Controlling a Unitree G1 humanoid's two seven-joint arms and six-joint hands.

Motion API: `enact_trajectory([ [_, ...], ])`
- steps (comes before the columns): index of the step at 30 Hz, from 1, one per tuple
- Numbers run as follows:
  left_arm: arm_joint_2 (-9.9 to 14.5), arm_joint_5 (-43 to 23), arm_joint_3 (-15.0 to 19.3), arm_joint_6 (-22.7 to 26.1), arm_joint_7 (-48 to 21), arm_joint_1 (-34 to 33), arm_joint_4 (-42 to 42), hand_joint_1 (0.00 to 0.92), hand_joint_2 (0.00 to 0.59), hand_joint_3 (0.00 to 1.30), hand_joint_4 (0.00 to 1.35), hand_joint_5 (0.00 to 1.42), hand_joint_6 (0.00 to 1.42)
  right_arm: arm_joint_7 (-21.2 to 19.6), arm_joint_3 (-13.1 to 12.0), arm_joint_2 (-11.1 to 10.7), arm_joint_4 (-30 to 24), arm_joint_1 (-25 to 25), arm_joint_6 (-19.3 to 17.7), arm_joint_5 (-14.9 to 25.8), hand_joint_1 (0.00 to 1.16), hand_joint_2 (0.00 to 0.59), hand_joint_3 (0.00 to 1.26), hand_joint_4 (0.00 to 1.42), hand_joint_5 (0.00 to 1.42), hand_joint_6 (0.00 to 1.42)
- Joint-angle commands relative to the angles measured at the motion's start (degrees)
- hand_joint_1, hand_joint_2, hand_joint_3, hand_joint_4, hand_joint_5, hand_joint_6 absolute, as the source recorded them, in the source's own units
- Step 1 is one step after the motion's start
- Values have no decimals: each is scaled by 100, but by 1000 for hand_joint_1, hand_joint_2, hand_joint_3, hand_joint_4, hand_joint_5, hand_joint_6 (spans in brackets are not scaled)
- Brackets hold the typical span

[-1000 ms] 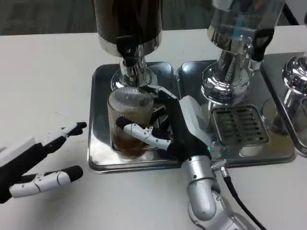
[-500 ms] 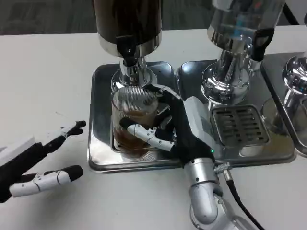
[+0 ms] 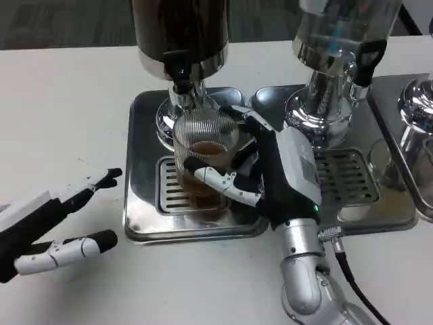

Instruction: Grasp the cup under the faucet to collect the drink, then remove the cup.

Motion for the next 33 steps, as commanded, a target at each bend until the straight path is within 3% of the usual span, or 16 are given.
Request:
enact_trajectory([
  [1, 4, -13, -100, -76, -58, -90, 79, 0, 157, 16, 0, 0, 9, -157, -142, -130, -467, 114, 31, -68, 709, 237, 554, 725, 826, 1114],
  [15, -63, 13, -269, -144, -9, -445, 192, 0, 157, 16, 0, 0, 9, -26, -366, -388, -1544, 744, 533, -227, 707, 231, 565, 726, 844, 1144],
  [22, -214, 38, -404, -154, -25, -660, 148, 0, 157, 16, 0, 0, 9, 114, -476, -484, -2150, 1034, 731, -243, 707, 232, 569, 729, 850, 1150],
  [33, -345, 51, -621, -186, -42, -846, 99, 0, 157, 16, 0, 0, 9, 354, -583, -531, -2920, 1433, 962, -254, 728, 227, 576, 733, 855, 1152],
])
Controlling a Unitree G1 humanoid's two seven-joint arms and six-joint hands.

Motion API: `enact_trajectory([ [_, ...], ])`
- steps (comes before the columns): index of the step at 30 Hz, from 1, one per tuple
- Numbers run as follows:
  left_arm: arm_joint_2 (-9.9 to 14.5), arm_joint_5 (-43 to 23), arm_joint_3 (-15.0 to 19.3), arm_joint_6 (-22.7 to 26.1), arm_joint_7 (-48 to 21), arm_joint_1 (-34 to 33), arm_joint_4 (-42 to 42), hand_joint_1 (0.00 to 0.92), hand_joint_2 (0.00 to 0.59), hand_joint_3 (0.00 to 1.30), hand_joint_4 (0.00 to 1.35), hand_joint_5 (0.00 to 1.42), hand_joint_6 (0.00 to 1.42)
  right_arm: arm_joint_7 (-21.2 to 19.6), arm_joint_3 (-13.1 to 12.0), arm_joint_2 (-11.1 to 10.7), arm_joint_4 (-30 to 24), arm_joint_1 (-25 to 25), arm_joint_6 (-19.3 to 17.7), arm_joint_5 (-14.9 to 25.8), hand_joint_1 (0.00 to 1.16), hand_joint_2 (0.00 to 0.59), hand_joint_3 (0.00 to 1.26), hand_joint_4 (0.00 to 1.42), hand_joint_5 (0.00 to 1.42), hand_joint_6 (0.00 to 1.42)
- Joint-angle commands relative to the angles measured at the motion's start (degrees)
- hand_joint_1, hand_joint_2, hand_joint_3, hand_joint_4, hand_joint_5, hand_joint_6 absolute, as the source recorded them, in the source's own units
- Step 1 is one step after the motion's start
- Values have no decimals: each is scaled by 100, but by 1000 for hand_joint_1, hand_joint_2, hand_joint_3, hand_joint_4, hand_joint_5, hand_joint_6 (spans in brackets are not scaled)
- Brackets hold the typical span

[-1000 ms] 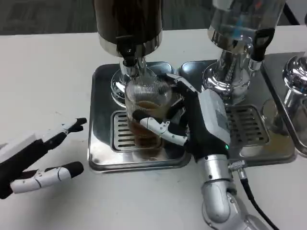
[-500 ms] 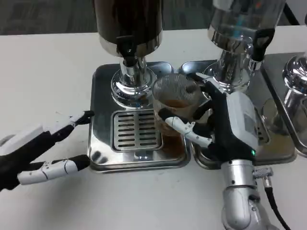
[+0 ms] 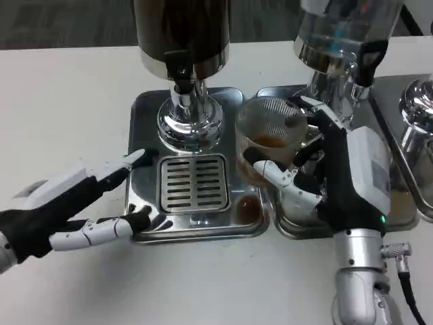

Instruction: Grasp the cup under the faucet to collect the drink, then remove the cup.

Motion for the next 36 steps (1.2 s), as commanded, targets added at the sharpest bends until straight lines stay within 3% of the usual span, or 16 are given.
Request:
enact_trajectory([
  [1, -41, 37, -95, -80, -40, -57, -48, 0, 156, 15, 0, 0, 9, 29, -54, 17, -423, 80, -1, -35, 728, 227, 576, 733, 855, 1152],
  [16, 29, -61, -93, -144, -69, 236, -495, 0, 152, 15, 0, 0, 9, 505, -88, -77, -1543, 799, 32, -12, 731, 227, 583, 734, 871, 1173],
  [25, 234, -415, 92, -71, -231, 744, -1171, 0, 152, 11, 0, 0, 9, 947, -86, -115, -2318, 1344, -17, 32, 732, 227, 590, 743, 882, 1190],
  [36, 304, -723, 287, 55, -385, 1092, -1699, 0, 152, 6, 0, 0, 9, 1368, -36, -133, -2978, 1837, -98, 65, 732, 227, 593, 753, 893, 1203],
])
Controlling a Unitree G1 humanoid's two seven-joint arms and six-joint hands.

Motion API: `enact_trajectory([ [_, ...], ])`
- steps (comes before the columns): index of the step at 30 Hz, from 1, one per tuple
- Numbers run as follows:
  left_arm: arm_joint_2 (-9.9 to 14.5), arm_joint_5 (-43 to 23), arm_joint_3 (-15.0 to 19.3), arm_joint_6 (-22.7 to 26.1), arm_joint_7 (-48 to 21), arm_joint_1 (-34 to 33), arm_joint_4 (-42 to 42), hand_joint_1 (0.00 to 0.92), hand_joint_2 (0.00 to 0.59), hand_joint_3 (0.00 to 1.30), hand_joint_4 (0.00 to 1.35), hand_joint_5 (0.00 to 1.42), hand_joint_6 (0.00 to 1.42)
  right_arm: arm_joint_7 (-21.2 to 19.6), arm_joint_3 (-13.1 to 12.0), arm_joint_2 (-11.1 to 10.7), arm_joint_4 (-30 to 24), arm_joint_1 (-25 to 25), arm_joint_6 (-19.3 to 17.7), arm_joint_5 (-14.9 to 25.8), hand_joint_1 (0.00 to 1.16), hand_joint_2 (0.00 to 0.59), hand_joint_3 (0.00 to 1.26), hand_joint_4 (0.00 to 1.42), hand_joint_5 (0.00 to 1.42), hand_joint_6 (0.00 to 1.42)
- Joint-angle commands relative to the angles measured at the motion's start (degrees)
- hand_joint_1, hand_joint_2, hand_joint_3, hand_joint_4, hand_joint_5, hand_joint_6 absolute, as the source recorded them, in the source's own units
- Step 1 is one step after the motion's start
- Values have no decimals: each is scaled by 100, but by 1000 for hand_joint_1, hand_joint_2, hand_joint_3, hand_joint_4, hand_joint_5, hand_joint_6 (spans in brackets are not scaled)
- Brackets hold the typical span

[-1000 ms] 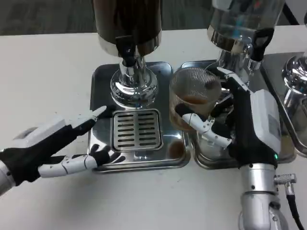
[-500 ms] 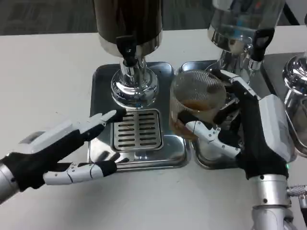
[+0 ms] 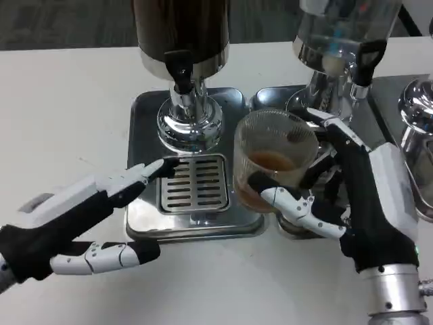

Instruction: Grasp the cup under the faucet to collect the drink, then remove the cup.

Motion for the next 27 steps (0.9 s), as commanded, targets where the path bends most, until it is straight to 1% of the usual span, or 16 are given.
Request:
enact_trajectory([
  [1, 99, -134, 123, 56, -107, 138, -197, 0, 152, 6, 0, 0, 9, 75, 12, 0, -378, 114, -213, 48, 732, 227, 593, 753, 893, 1204],
  [12, 134, -251, 253, 68, -279, 385, -484, 0, 152, 6, 0, 0, 9, 352, 21, -51, -765, 398, -278, 92, 732, 227, 600, 759, 899, 1208],
  [27, 164, -289, 413, 111, -375, 595, -737, 0, 152, 6, 0, 0, 9, 419, 51, -34, -901, 491, -300, 151, 744, 223, 615, 771, 911, 1224],
])
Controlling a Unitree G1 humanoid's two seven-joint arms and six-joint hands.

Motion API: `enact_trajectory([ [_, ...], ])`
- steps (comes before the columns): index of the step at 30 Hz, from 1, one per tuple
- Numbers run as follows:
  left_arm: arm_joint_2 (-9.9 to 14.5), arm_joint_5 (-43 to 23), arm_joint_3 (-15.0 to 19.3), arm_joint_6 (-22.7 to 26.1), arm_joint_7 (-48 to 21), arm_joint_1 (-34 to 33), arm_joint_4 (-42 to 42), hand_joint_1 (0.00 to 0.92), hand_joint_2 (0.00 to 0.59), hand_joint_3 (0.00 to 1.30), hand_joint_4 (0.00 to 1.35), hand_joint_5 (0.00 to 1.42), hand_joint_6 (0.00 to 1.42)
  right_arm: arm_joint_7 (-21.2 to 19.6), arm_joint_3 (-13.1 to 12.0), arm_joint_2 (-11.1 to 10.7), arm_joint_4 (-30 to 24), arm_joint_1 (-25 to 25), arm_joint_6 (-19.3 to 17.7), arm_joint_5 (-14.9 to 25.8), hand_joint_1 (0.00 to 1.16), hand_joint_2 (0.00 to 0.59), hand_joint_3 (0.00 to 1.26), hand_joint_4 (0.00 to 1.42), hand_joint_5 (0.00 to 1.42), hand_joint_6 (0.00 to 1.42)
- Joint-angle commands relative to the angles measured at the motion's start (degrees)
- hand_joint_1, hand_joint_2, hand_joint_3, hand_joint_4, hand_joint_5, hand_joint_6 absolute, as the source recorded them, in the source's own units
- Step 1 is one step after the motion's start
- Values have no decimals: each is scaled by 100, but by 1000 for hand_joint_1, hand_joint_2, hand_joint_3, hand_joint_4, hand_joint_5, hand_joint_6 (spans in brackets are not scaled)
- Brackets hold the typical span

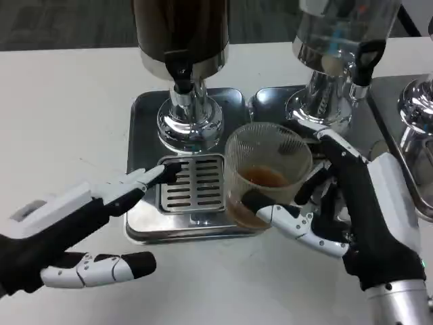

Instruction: Grasp the cup under the faucet to collect the drink, then remove the cup.

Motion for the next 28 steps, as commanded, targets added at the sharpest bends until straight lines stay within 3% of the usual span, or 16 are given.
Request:
enact_trajectory([
  [1, 92, 6, 75, 24, -86, 84, -70, 0, 152, 6, 0, 0, 9, -50, -1, 66, -248, -28, -252, 76, 748, 222, 616, 771, 919, 1224],
  [28, 117, 609, 366, -187, 106, 165, -182, 0, 144, 3, 0, 0, 9, -30, -18, 64, -292, -37, -274, 151, 757, 222, 631, 771, 935, 1241],
])
